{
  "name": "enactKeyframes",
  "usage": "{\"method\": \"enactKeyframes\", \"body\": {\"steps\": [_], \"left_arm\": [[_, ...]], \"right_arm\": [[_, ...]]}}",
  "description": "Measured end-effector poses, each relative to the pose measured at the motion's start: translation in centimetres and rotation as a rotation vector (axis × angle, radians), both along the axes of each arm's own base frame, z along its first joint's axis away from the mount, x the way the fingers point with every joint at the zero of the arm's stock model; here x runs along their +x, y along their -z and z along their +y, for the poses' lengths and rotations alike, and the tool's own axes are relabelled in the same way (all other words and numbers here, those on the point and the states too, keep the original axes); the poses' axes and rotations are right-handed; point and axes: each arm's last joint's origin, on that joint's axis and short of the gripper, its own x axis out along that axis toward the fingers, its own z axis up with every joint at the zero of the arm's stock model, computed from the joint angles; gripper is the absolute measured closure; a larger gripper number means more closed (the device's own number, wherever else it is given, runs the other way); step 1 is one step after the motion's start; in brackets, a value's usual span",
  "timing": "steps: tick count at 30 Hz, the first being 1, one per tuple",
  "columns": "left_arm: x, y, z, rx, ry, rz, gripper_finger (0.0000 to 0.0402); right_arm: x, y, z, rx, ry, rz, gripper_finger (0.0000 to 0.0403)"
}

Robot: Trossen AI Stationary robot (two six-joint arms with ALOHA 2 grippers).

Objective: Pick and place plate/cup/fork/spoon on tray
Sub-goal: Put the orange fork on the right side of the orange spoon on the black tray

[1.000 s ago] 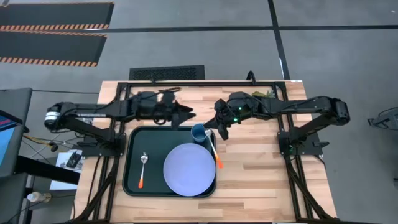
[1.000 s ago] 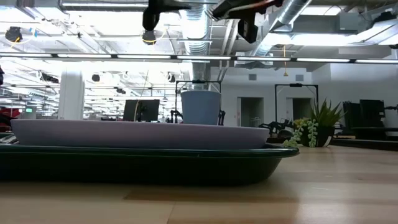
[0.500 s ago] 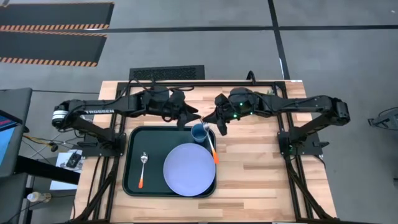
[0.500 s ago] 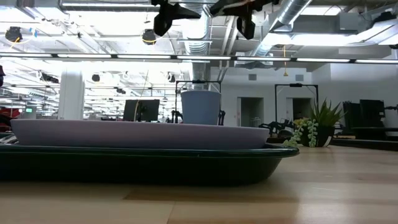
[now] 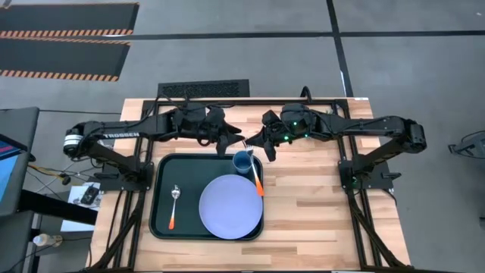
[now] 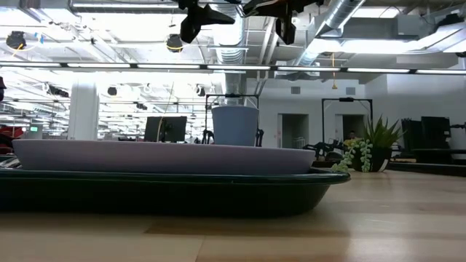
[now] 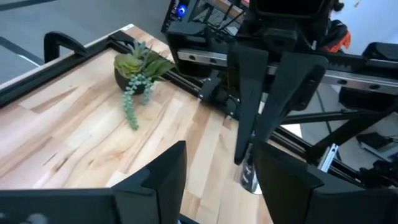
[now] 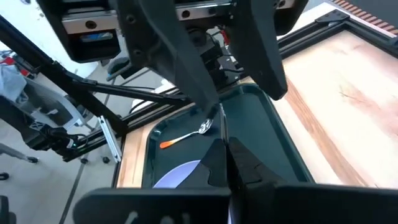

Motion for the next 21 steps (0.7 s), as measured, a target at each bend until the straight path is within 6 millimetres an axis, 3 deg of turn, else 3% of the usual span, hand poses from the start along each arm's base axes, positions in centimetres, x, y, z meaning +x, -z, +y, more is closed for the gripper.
{"method": "enactKeyframes", "body": {"steps": [10, 21], "left_arm": [[0.02, -0.11, 0.04, 0.009, 0.003, -0.011, 0.0302], [0.0, -0.33, 0.07, 0.021, -0.005, -0.027, 0.031]], "right_arm": [[0.02, -0.06, -0.01, -0.016, -0.005, -0.007, 0.0401], [0.06, -0.28, -0.34, -0.027, 0.003, -0.036, 0.0401]]}}
